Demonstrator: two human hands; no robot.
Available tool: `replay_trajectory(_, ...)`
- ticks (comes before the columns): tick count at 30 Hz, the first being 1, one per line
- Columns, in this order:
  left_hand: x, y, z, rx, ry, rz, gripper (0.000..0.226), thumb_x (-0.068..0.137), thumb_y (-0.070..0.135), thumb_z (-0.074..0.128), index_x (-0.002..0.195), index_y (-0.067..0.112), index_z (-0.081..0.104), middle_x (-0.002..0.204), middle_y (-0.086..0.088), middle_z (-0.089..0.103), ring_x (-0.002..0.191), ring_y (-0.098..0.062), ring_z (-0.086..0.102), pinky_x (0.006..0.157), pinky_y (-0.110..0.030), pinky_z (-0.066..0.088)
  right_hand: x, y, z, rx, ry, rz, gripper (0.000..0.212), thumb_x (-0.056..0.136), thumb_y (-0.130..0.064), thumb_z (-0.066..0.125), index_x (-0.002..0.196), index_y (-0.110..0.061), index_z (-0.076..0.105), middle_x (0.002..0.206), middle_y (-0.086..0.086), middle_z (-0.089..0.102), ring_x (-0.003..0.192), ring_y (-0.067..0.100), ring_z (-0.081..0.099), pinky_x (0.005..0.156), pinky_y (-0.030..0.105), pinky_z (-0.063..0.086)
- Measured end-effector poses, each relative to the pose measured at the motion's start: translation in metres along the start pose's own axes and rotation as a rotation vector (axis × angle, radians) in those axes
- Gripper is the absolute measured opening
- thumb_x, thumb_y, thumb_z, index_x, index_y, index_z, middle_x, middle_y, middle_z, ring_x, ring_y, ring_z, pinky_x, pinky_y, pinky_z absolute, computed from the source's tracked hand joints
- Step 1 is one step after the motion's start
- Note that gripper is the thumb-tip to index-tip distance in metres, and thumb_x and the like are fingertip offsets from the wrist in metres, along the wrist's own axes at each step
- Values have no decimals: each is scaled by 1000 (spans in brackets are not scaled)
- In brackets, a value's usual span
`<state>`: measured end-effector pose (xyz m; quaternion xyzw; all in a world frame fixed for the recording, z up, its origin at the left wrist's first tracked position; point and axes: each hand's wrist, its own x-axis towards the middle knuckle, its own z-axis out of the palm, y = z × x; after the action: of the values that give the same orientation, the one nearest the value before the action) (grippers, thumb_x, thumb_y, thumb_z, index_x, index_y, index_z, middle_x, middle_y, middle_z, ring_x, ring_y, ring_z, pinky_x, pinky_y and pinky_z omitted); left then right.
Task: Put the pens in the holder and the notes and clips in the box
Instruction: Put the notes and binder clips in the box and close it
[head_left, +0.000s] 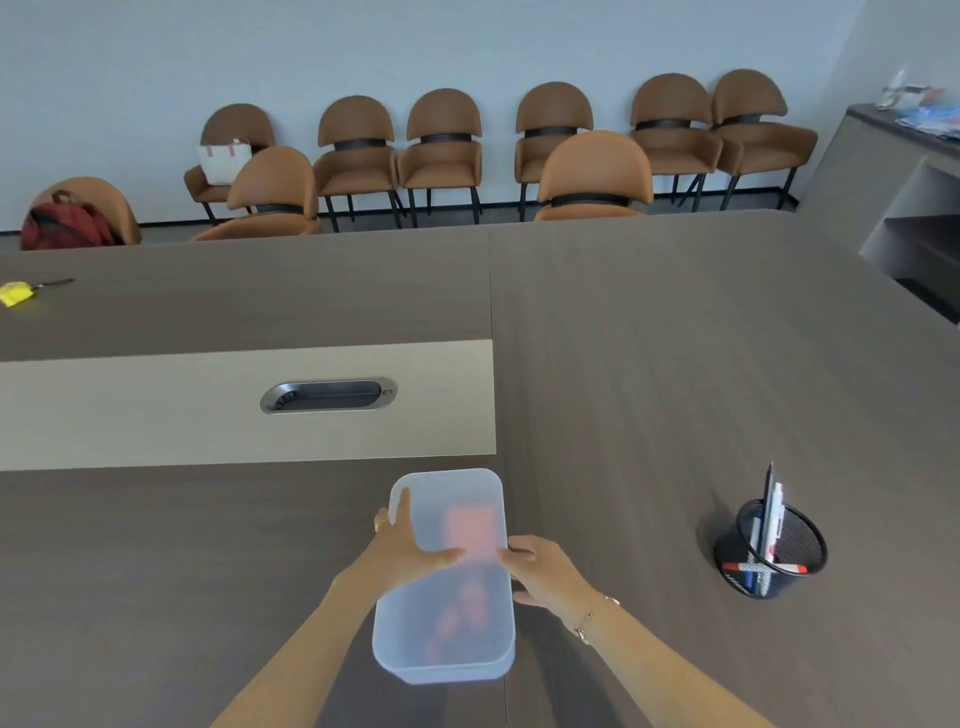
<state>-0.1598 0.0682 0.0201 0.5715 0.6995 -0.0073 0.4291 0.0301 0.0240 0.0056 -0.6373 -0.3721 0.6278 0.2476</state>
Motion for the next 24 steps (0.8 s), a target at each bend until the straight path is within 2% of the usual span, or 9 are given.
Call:
replay_trajectory(2,4,-1,7,15,34,0,129,62,60,75,149,32,-16,158,-8,-7,139,-30,35,108,-41,39,1,1,2,14,17,4,24,85,-15,52,73,-30,66,109,18,68,104,32,62,89,39,55)
replay_trajectory(4,7,-2,10,24,47,2,131,60,61,76,148,32,-17,158,-8,-3,136,-32,38,107,-42,41,3,2,2,25,28,12,21,84,-15,53,77,-27,69,111,14,70,108,29,63,90,38,54)
replay_trajectory(7,10,-2,11,42,59,-5,131,60,61,75,148,32,-17,156,-8,3,133,-33,43,105,-42,43,7,6,4,21,60,-2,24,80,-14,52,92,-15,73,104,13,72,102,27,67,87,40,58)
replay_trajectory(10,10,-1,13,59,90,-2,130,60,61,75,149,32,-16,155,-9,8,128,-33,48,103,-41,45,11,11,7,-8,98,-25,25,79,-17,52,93,-15,73,98,12,74,95,29,69,82,42,60)
replay_trajectory(13,12,-3,14,72,108,-5,131,56,63,75,148,34,-13,153,-9,13,124,-33,51,101,-43,47,14,14,10,-15,126,-38,24,82,-15,52,94,-14,73,96,11,75,81,23,69,84,41,59)
replay_trajectory(17,13,-4,17,114,129,-17,130,55,66,73,148,35,-12,151,-9,17,123,-32,53,99,-43,48,19,15,12,-14,140,-19,24,84,-13,53,96,-13,74,95,8,76,89,24,71,85,37,59)
replay_trajectory(20,13,-4,16,116,135,-25,130,55,67,73,148,35,-13,152,-9,17,125,-33,52,101,-44,47,20,15,12,-27,148,-15,24,80,-15,53,91,-12,74,94,11,75,86,25,71,84,40,59)
replay_trajectory(22,11,-4,18,105,131,-31,130,55,66,73,148,36,-12,152,-10,16,126,-33,50,102,-46,45,19,18,13,-28,146,-19,24,79,-16,53,90,-12,73,91,10,75,82,24,70,81,36,60)
replay_trajectory(24,10,-4,18,57,125,-44,130,55,64,75,148,36,-12,153,-12,14,130,-35,46,105,-48,43,19,19,14,-32,144,-19,27,77,-20,52,91,-8,72,81,5,73,69,21,64,69,28,58)
